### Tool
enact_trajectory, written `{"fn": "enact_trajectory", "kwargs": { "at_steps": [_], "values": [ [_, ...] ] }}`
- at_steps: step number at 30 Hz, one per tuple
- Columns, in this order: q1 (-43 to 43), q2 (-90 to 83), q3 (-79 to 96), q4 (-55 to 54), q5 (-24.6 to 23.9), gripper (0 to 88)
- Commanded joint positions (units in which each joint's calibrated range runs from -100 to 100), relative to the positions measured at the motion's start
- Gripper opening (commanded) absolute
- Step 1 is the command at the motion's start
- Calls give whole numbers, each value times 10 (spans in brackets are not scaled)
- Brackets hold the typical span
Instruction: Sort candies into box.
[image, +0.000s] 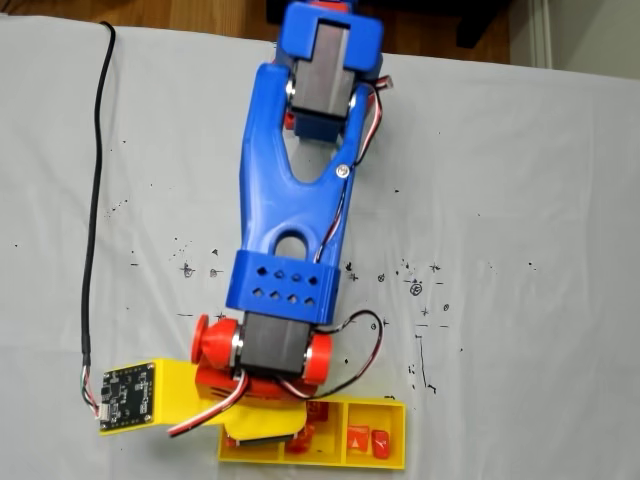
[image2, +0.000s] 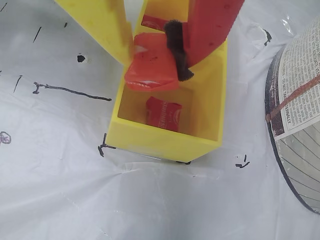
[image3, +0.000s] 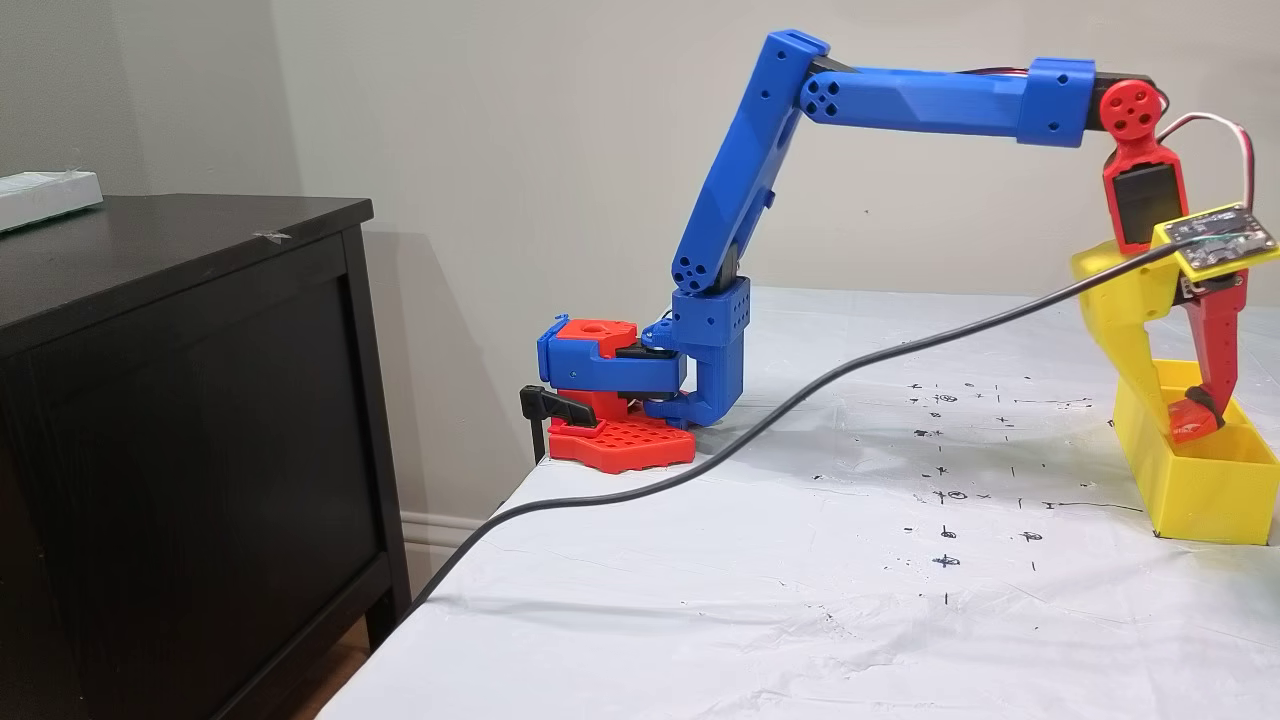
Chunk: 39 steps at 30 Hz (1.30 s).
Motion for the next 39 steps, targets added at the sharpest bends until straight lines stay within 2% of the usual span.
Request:
{"fn": "enact_trajectory", "kwargs": {
  "at_steps": [1, 5, 13, 17, 21, 26, 29, 39],
  "values": [
    [-5, -11, -80, 18, -1, 211],
    [-4, -5, -90, 29, -1, 282],
    [-2, 10, -123, 54, 0, 274],
    [0, 12, -136, 64, 2, 196],
    [3, 3, -143, 72, 1, 54],
    [3, -22, -126, 72, -5, 23],
    [2, -79, -61, 44, -10, 2],
    [-40, -405, 321, -81, -16, 2]
  ]
}}
